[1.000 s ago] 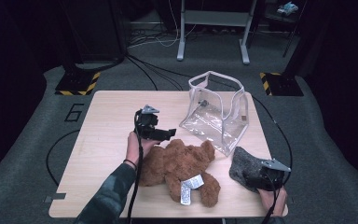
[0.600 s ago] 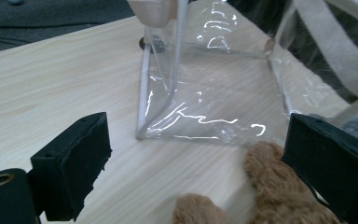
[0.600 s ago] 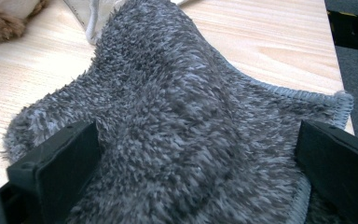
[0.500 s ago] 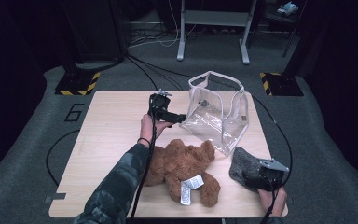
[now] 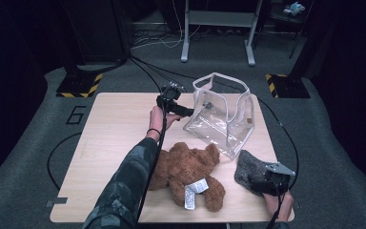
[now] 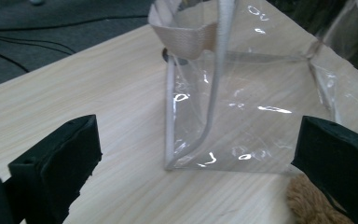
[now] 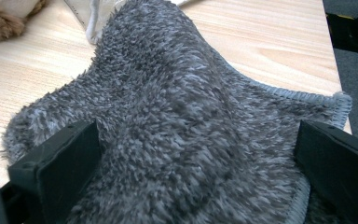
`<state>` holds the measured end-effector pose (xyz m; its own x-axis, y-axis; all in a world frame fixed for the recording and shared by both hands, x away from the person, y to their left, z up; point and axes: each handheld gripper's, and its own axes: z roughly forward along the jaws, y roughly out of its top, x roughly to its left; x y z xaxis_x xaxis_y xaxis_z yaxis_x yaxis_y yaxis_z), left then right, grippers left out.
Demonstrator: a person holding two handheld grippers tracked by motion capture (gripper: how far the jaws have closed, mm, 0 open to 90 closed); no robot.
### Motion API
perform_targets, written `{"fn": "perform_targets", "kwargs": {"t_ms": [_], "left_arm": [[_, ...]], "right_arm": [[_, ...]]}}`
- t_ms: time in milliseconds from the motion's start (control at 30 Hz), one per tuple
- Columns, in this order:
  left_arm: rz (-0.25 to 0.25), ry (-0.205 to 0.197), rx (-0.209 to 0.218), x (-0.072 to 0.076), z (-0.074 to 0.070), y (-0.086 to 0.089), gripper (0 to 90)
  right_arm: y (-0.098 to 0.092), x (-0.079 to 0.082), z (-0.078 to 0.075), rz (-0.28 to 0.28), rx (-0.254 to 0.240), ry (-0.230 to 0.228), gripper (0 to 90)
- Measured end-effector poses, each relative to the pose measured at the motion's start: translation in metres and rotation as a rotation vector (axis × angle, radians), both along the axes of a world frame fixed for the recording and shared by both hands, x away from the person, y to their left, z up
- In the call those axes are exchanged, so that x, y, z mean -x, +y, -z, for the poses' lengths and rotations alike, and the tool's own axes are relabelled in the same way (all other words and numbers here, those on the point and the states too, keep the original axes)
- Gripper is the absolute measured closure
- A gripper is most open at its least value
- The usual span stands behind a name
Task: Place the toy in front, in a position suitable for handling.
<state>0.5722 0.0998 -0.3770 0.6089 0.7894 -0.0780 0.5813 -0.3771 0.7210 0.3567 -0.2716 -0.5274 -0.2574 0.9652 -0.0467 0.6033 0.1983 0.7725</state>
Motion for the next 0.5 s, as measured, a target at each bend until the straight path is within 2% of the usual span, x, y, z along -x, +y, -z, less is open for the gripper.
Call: {"fn": "perform_targets", "kwargs": {"t_ms": [33,100,167,200,233,300,333,400,500], "left_arm": [[-0.004,-0.011,-0.014,-0.002,0.0,-0.001,3.0],[0.018,-0.004,0.007,-0.006,0.0,-0.002,7.1],[0.018,-0.023,0.005,-0.008,0.0,-0.005,12.3],[0.023,-0.02,-0.004,-0.01,0.001,-0.007,17.0],[0.001,-0.027,-0.028,-0.012,0.002,-0.012,20.7],[0.036,-0.024,-0.03,-0.016,0.003,-0.016,25.5],[0.026,-0.028,-0.048,-0.018,0.004,-0.019,27.4],[0.03,-0.014,-0.027,-0.023,0.008,-0.023,31.8],[0.028,-0.008,-0.024,-0.026,0.01,-0.032,39.3]], "right_arm": [[0.0,0.0,0.0,-0.001,0.002,-0.003,0.5],[0.0,0.0,0.0,-0.002,-0.003,-0.001,0.6],[0.0,0.0,0.0,0.0,-0.001,-0.005,0.8],[0.0,0.0,0.0,0.001,-0.003,-0.006,0.7],[0.0,0.0,0.0,0.001,-0.004,-0.006,0.7],[0.0,0.0,0.0,0.001,-0.004,-0.006,0.8],[0.0,0.001,0.0,0.0,-0.003,-0.006,0.8],[0.0,0.001,0.0,0.001,-0.003,-0.007,0.9],[0.001,0.001,0.0,0.006,-0.004,-0.011,1.2]]}}
